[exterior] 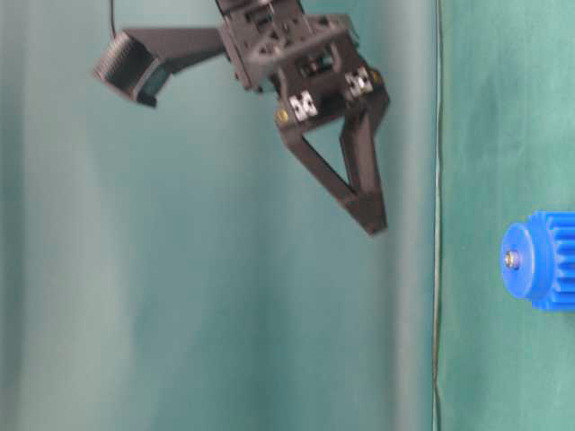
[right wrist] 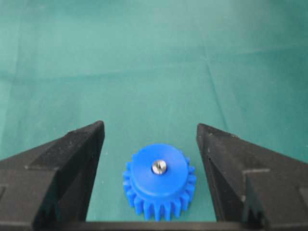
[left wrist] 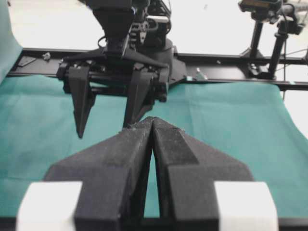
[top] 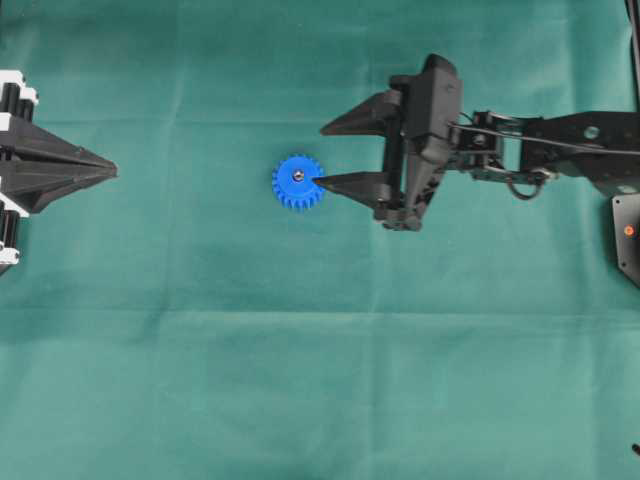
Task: Insert the shaft placed at a random location into the center hole of the small gear at another random location.
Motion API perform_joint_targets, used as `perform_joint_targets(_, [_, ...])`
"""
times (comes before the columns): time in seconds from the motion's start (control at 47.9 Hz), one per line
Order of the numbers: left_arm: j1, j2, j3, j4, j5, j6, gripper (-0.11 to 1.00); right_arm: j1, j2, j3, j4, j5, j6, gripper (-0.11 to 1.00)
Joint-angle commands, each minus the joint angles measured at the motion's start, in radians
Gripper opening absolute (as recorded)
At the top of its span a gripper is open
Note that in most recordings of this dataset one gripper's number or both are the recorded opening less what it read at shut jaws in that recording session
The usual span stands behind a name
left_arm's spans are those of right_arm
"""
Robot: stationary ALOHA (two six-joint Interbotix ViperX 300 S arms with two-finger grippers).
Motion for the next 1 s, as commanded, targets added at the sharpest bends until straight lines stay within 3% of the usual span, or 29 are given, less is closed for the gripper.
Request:
perform_joint_targets(0.0, [-0.002, 0.006, -0.018, 0.000, -0.005, -0.002, 0.00, 0.002, -0.055, 0.017, 0.000, -0.005, -0.014, 0.77])
perform_joint_targets(0.439, [-0.002, 0.005, -0.018, 0.002, -0.005, -0.002, 0.00, 0.002, -0.192, 0.147, 0.005, -0.012, -0.012, 0.78])
perform_joint_targets(0.981, [-0.002, 0.006, -0.020, 0.002, -0.006, -0.002, 0.00, 0.002, -0.225, 0.178, 0.003, -0.015, -0.012, 0.77])
